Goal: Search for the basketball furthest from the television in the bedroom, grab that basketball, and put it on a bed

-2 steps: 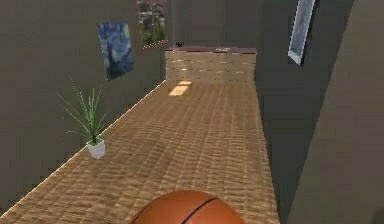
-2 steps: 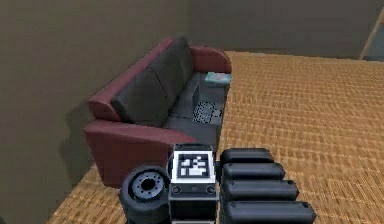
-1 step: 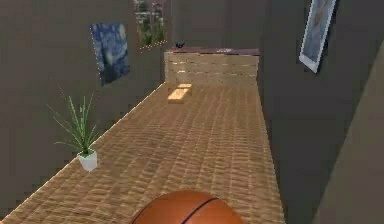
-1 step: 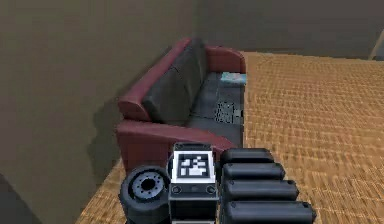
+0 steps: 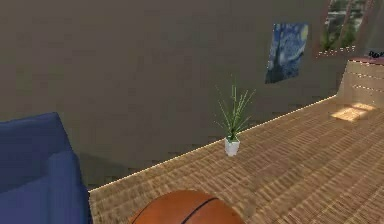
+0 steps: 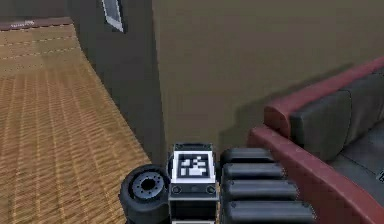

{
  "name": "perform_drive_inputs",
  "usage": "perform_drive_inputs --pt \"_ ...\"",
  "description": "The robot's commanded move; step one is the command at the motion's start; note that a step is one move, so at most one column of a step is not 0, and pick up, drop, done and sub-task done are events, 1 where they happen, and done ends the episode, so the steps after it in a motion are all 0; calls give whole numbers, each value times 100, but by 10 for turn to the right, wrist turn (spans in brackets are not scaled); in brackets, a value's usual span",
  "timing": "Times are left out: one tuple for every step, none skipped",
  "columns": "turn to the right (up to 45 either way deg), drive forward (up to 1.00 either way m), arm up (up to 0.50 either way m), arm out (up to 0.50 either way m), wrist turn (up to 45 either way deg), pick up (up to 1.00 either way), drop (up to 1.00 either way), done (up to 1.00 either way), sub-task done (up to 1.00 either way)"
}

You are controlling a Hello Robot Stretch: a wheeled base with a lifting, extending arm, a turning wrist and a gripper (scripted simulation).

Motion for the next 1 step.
perform_drive_inputs --pt "-450 0 0 0 0 0 0 0 0"
